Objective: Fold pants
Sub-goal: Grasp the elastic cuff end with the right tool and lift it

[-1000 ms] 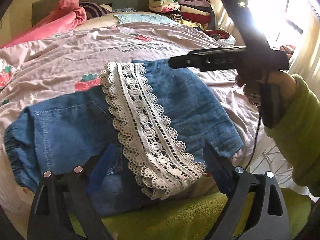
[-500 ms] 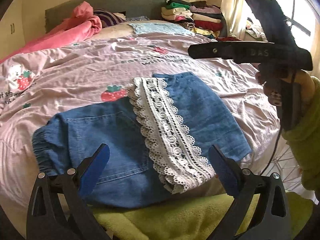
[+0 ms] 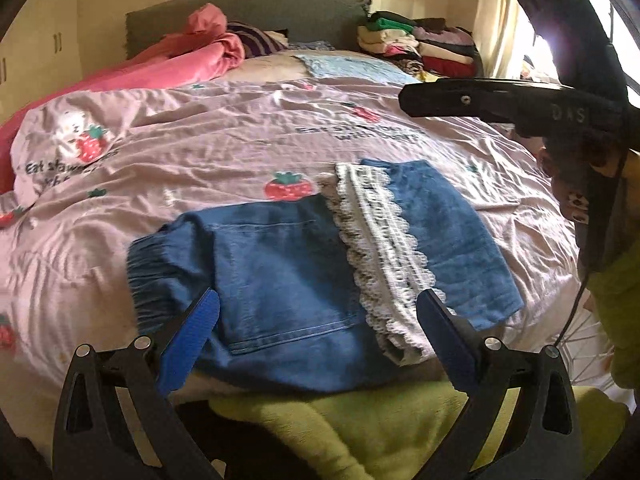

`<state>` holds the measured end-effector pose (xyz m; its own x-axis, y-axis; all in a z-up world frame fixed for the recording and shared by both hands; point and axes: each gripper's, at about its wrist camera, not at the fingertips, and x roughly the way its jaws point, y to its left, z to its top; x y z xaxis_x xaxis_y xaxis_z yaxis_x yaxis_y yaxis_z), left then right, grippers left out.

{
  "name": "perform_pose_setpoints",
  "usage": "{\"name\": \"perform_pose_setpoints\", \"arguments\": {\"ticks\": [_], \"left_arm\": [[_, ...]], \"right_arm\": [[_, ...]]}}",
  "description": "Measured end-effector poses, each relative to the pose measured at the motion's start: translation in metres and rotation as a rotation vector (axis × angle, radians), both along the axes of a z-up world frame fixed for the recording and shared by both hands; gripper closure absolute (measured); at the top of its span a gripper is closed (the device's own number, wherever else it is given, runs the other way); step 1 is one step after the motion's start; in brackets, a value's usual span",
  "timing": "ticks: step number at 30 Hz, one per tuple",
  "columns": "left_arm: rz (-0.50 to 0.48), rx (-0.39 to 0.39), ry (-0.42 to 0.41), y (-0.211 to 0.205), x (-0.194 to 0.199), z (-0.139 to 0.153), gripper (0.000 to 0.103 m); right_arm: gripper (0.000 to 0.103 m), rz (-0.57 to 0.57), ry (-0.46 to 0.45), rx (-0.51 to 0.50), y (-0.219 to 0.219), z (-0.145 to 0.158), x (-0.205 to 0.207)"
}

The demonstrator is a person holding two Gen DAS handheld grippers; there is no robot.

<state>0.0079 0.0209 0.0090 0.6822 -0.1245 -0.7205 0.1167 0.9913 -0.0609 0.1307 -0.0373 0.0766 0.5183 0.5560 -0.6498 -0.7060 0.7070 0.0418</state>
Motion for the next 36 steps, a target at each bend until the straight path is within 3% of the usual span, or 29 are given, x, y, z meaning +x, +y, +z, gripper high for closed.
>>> {"name": "perform_pose_setpoints", "arguments": {"ticks": [15,20,24,26,28,30,36], "left_arm": [[0.2,-0.075,0.078,0.078,-0.006,-0.025,0.005],[0.248,-0.165,0.092,0.108,-0.009,-0.038,0.005],[0.233,-0.29,0.089,0.118,-0.011,-0.047,0.005],[0.227,-0.316,0.093,0.116,-0.01,-0.05,0.006],[0.217,-0.345,0.096,0.115,-0.008,-0.055,0.01],[0.209,-0.371,0.099,0.113,-0.006,-0.059,0.035],[0.199,-0.388,0.133,0.11,0.003,-0.074,0.041]], "right_arm": [[0.015,0.133,0.063,-0.055,0.077,-0.017,0.004],[0.015,0.191,0.087,-0.081,0.102,-0.027,0.004],[0.015,0.261,0.108,-0.109,0.128,-0.034,0.002],[0.015,0.295,0.123,-0.119,0.139,-0.037,0.001],[0.015,0.335,0.145,-0.136,0.151,-0.042,-0.001],[0.015,0.373,0.154,-0.156,0.164,-0.047,-0.003],[0.018,0.457,0.194,-0.203,0.192,-0.067,-0.004]]}}
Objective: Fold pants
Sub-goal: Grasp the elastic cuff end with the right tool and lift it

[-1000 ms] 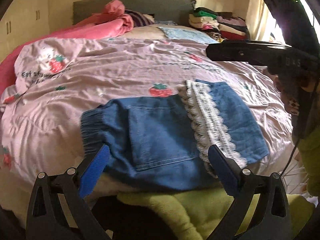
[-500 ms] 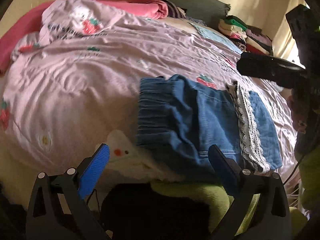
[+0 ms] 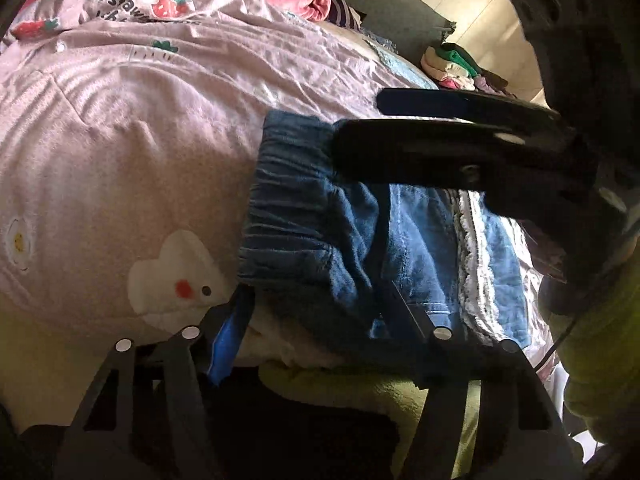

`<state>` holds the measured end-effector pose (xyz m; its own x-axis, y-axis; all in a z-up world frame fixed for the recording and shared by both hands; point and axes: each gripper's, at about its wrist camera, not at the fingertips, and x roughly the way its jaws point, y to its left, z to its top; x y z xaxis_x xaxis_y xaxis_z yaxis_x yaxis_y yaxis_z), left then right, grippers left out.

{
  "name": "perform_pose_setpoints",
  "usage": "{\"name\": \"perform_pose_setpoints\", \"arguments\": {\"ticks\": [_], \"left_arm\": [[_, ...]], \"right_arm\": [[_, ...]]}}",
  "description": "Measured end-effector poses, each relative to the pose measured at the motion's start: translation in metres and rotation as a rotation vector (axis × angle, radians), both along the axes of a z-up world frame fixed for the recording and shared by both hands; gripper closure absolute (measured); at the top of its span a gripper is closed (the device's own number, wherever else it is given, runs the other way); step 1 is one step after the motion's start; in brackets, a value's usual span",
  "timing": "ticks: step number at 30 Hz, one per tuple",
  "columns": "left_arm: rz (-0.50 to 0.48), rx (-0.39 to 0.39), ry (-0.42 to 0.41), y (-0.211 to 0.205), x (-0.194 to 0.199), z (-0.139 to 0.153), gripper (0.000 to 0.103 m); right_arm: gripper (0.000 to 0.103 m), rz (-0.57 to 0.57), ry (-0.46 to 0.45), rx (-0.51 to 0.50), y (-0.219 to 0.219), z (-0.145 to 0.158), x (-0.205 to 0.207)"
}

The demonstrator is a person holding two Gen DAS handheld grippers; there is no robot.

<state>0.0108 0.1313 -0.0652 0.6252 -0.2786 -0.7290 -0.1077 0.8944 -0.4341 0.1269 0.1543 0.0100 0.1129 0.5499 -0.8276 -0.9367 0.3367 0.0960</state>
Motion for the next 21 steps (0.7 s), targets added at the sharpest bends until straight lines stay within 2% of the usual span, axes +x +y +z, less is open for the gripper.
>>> {"name": "perform_pose_setpoints", "arguments": {"ticks": [4,8,9,10,11,12,14,19,20,21], "left_arm": [[0.006,-0.013,0.003,0.0,0.004,-0.005,0.041],[0.012,-0.024,0.002,0.003,0.005,-0.007,0.039],[0.015,-0.03,0.0,0.004,0.004,-0.006,0.037],[0.018,-0.041,-0.005,0.005,0.001,-0.005,0.034],[0.019,-0.05,-0.012,0.006,-0.001,-0.002,0.024],[0.019,-0.055,-0.021,0.006,-0.003,0.0,0.016],[0.006,-0.075,-0.048,0.006,-0.005,0.007,0.016],[-0.028,-0.135,-0.082,-0.002,-0.002,0.017,0.015],[-0.032,-0.127,-0.079,-0.007,0.001,0.018,0.013],[-0.038,-0.121,-0.073,-0.011,0.004,0.018,0.004]], "right_arm": [[0.03,0.04,0.058,-0.032,0.014,-0.02,0.005],[0.061,0.037,0.09,-0.049,0.017,-0.042,0.016],[0.068,0.026,0.126,-0.021,0.011,-0.04,0.022],[0.071,0.021,0.155,0.005,0.004,-0.036,0.025],[0.075,0.019,0.175,0.036,-0.003,-0.03,0.027],[0.076,0.02,0.19,0.078,-0.013,-0.022,0.028],[0.076,0.021,0.214,0.147,-0.031,-0.008,0.028],[0.076,0.005,0.247,0.244,-0.063,0.012,0.029],[0.076,0.001,0.252,0.256,-0.067,0.015,0.03],[0.076,-0.006,0.254,0.268,-0.073,0.018,0.03]]}}
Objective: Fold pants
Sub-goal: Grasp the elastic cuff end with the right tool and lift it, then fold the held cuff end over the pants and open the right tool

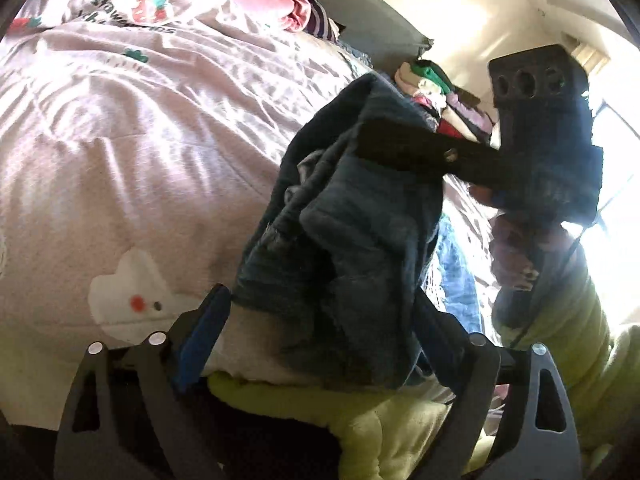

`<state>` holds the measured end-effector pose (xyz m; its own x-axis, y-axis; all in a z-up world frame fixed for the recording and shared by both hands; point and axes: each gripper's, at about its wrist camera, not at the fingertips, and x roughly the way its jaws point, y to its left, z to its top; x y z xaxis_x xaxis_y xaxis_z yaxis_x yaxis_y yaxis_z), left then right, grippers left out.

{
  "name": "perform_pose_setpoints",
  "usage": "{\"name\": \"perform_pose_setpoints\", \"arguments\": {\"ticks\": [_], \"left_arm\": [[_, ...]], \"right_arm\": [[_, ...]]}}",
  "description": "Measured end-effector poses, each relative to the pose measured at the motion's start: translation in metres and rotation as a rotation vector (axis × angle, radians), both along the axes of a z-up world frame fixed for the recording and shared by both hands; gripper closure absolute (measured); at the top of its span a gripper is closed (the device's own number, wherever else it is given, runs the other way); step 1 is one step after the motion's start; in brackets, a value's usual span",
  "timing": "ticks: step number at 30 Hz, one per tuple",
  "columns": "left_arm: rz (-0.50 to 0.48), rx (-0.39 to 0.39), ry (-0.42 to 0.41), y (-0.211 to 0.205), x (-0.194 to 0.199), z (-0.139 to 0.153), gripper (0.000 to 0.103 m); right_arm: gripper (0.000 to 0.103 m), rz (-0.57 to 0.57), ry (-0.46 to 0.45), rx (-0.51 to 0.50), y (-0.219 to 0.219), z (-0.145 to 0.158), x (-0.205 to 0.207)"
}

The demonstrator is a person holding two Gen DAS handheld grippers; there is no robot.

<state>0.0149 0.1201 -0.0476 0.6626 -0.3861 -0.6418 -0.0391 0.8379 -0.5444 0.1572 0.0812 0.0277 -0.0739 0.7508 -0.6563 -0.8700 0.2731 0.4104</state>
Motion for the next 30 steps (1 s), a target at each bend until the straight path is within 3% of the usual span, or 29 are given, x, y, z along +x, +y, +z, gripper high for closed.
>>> {"name": "perform_pose_setpoints", "arguments": {"ticks": [8,10,11,21,26,30], "left_arm": [[-0.069,-0.125,0.01,-0.026,0.023,-0.006,0.006],[-0.095,-0.148,-0.006,-0.04,0.03,0.002,0.016],[-0.104,-0.135,-0.017,-0.046,0.032,0.006,0.024],[-0.243,-0.085,-0.079,-0.106,0.037,0.037,0.021],[-0.338,-0.023,-0.051,-0.143,0.041,0.032,0.016],[-0.415,-0.02,0.015,-0.167,0.045,0.013,0.015]], "right_arm": [[0.076,-0.043,0.006,0.066,-0.038,0.012,0.007],[0.076,-0.055,0.002,0.083,-0.051,0.015,0.007],[0.076,-0.059,0.002,0.088,-0.055,0.015,0.008],[0.073,-0.163,0.005,0.149,-0.127,0.021,0.012],[0.063,-0.297,-0.008,0.133,-0.18,0.018,0.014],[0.06,-0.44,-0.062,0.028,-0.211,0.007,0.008]]}}
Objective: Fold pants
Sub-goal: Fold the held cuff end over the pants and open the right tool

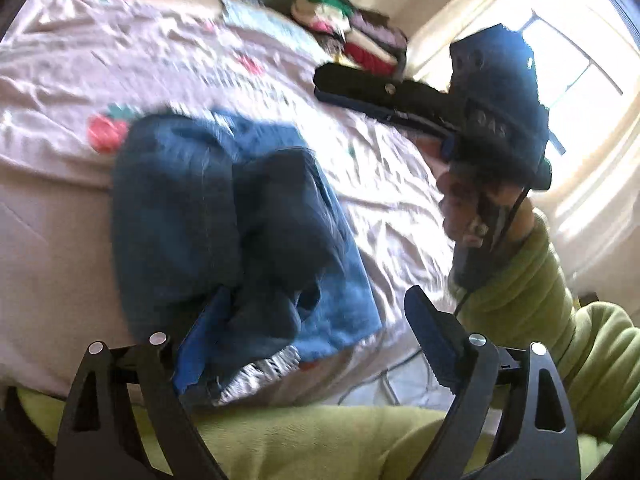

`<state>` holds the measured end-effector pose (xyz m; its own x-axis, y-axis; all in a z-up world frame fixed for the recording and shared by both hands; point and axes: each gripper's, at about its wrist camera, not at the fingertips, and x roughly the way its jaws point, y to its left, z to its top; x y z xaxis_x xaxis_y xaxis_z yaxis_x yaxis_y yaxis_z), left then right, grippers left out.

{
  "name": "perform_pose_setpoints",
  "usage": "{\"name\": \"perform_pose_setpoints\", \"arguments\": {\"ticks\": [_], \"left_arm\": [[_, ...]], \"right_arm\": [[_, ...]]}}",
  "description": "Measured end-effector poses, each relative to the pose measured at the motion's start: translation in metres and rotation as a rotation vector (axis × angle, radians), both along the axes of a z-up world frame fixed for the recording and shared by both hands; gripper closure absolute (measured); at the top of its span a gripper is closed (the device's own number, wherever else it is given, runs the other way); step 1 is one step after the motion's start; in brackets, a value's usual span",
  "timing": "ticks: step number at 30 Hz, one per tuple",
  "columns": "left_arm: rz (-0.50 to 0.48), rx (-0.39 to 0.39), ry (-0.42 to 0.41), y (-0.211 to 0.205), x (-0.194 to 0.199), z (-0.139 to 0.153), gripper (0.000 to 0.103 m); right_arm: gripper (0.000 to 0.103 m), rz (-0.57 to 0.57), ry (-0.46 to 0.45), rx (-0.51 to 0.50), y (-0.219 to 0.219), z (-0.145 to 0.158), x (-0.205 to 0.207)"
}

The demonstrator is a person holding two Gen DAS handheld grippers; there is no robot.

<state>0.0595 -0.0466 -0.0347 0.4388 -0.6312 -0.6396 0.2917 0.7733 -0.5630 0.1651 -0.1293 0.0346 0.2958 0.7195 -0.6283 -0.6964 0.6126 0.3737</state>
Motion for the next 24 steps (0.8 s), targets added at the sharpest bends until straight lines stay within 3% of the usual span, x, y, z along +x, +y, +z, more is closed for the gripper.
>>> {"name": "perform_pose_setpoints", "arguments": {"ticks": [1,4,9,14,24], "left_arm": [[-0.014,0.016,0.019,-0.006,0.001,-0.005,0.014],[-0.031,0.073,0.013,-0.016,0.0,-0.008,0.009],[-0.019,0.098,-0.008,-0.015,-0.014,-0.001,0.008],[0.044,0.197,-0.065,-0.006,-0.022,0.019,0.005],[0.145,0.314,-0.1,0.007,-0.02,0.038,0.005]], "right_arm": [[0.06,-0.001,0.002,-0.014,0.001,-0.004,-0.002],[0.043,0.02,0.014,-0.061,0.012,-0.018,-0.01],[0.043,-0.038,0.02,-0.339,0.033,-0.06,0.001],[0.04,-0.058,0.052,-0.203,0.014,-0.05,0.002],[0.025,-0.172,-0.13,-0.085,-0.038,0.013,-0.036]]}}
